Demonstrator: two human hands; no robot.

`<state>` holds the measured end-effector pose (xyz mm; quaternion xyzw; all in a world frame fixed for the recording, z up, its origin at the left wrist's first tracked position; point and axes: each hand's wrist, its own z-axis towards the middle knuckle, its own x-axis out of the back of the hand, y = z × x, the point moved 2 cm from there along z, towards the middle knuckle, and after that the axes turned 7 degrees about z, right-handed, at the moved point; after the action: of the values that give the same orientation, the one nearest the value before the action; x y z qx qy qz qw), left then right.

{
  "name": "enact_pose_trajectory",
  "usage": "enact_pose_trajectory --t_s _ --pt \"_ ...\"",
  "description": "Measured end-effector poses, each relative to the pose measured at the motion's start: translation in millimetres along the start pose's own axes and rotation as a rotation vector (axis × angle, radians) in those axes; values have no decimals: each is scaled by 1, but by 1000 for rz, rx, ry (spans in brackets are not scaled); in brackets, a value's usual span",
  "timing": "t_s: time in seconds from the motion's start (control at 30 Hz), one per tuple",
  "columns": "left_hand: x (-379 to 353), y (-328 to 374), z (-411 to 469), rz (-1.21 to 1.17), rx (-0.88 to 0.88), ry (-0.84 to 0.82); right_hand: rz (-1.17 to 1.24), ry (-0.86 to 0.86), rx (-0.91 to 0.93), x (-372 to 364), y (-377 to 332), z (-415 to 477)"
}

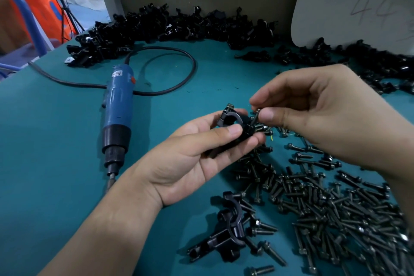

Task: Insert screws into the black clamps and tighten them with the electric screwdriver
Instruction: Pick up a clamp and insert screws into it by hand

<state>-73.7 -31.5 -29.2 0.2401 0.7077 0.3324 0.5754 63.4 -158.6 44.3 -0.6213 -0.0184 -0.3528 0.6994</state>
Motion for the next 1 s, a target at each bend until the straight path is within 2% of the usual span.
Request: enact_pose_trajectory --t_s 0.1,0.47,0.63,0.83,1.0 --pt "-1 0 1 23 5 -3 -52 -65 -30 -2 0 -1" --pt "3 -2 1 111 10 -22 -480 -41 -121 -11 5 0" --pt "4 -2 2 86 4 -2 -455 -120 -125 -5 0 -3" --pt "5 -3 0 141 20 -64 -488 -131 -154 -19 7 -3" --pt "5 -2 1 132 8 -32 -406 -136 -162 -7 3 -5"
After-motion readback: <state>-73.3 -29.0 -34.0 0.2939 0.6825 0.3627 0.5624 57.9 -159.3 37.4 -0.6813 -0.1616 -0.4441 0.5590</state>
